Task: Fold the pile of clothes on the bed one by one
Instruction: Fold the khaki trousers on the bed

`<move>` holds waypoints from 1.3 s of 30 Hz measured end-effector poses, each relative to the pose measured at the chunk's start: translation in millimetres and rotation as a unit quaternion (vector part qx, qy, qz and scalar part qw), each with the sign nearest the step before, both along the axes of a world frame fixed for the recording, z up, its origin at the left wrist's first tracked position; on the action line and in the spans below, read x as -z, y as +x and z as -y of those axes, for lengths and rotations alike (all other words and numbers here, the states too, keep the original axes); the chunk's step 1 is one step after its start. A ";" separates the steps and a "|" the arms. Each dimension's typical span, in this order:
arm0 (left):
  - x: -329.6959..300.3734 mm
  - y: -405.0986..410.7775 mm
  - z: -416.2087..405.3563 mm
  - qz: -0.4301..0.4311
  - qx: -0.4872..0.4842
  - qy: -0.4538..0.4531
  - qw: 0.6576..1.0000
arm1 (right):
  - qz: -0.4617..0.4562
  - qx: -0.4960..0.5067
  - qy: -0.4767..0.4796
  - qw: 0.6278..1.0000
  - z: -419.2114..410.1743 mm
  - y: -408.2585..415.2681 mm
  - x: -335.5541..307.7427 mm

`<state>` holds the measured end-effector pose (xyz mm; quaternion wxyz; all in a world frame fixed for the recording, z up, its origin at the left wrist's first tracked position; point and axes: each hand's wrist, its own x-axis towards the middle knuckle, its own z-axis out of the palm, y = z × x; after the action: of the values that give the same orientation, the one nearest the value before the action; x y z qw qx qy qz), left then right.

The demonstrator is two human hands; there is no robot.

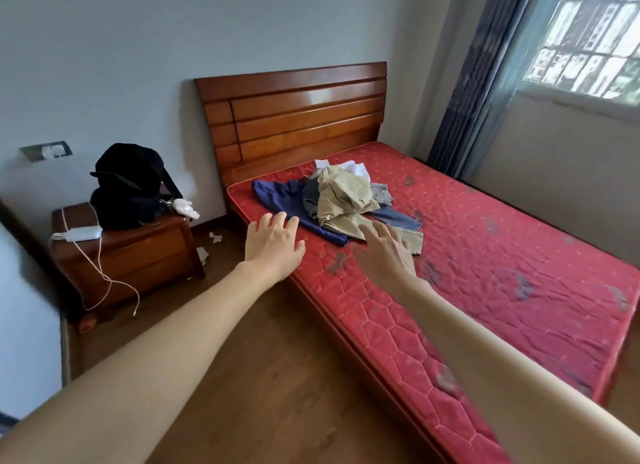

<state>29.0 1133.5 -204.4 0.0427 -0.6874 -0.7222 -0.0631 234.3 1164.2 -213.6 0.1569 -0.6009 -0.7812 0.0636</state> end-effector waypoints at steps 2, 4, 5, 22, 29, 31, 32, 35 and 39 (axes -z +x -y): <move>13.7 -9.7 -22.1 0.003 -0.007 -0.016 1.000 | 0.016 -0.007 -0.018 1.000 -20.7 -7.4 14.0; 24.2 -17.3 -46.0 0.006 -0.012 -0.028 1.000 | 0.020 -0.011 -0.036 0.999 -45.4 -14.6 23.6; 28.4 -20.4 -60.1 0.005 -0.014 -0.032 0.999 | 0.018 -0.013 -0.041 0.999 -60.5 -17.8 26.9; 40.6 -42.5 -309.8 -0.003 -0.033 -0.028 0.999 | 0.010 -0.034 -0.011 0.999 -331.1 -45.1 31.9; 70.5 -72.5 -381.6 0.004 -0.020 -0.059 0.998 | 0.017 -0.023 -0.050 0.998 -393.7 -77.7 64.9; 75.2 -88.1 -406.5 0.002 -0.014 -0.057 0.998 | 0.024 -0.015 -0.059 0.998 -414.0 -92.6 71.1; 76.7 -97.6 -419.7 0.000 -0.009 -0.054 0.998 | 0.029 -0.010 -0.060 0.998 -425.5 -100.9 72.9; 77.0 -132.5 -463.2 -0.004 0.007 -0.045 0.999 | 0.028 0.016 -0.053 0.998 -464.7 -130.8 70.2; 80.1 -179.9 -518.5 -0.004 0.023 -0.044 0.999 | 0.016 0.053 -0.034 0.998 -507.5 -170.2 66.5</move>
<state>-150.9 1652.0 -284.5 0.0140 -0.7050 -0.7085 -0.0298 64.1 1671.7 -280.1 0.1271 -0.6470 -0.7483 0.0720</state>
